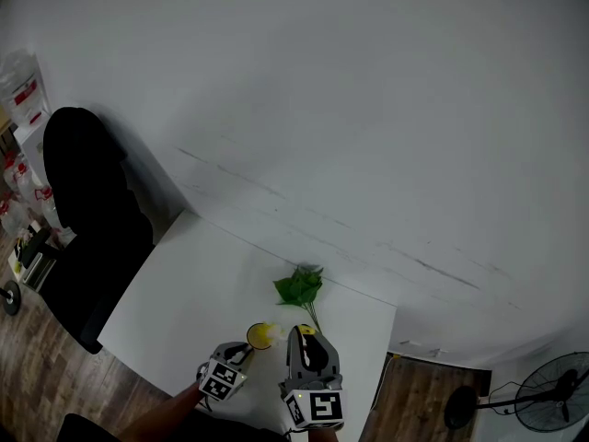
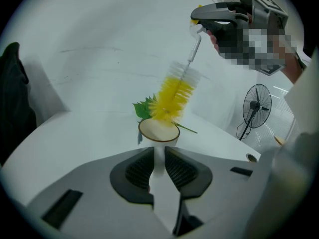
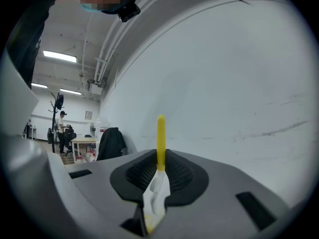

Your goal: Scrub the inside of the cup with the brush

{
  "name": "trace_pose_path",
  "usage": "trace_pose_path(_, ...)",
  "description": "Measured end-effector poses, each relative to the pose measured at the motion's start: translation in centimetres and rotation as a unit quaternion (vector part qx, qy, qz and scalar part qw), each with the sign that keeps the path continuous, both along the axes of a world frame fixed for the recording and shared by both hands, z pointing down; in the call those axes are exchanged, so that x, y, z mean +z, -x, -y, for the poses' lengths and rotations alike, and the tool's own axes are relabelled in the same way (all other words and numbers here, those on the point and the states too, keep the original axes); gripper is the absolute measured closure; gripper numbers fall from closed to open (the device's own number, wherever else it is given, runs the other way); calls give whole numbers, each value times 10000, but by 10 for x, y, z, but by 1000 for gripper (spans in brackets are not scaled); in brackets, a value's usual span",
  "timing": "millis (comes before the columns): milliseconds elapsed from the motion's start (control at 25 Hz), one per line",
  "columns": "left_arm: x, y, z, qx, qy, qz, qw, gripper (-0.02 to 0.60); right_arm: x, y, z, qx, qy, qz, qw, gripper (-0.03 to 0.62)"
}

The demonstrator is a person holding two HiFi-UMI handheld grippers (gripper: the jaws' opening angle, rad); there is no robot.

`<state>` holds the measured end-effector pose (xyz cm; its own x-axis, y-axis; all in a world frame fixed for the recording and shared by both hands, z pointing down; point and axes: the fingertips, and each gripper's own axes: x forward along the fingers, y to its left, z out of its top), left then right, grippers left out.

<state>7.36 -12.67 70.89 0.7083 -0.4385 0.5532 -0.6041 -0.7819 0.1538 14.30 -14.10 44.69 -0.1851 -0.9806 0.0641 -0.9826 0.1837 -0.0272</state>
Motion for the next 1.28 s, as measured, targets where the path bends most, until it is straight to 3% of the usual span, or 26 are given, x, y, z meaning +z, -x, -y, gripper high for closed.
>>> trace_pose_path(80, -5, 0, -1, -13, -25, -73, 10000, 500, -8, -3, -6, 62, -96, -9, 9999, 528)
trace_pose_path(200, -23, 0, 0, -24, -146, -238, 9996, 452, -16, -8, -17, 170, -213, -15, 9996, 529)
trace_pose_path(440, -78, 9, 2, -144, -641, -544, 9964, 416, -22, -20, -40, 449, -312, 83, 9985, 529)
trace_pose_path(840, -172, 24, -12, -178, -1466, -909, 9848, 417, -11, -40, -90, 859, -119, -118, 9962, 529)
trace_pose_path(1280, -228, 44, -39, -121, -1867, -1089, 9763, 496, 27, -53, -139, 1094, 78, -273, 9936, 528)
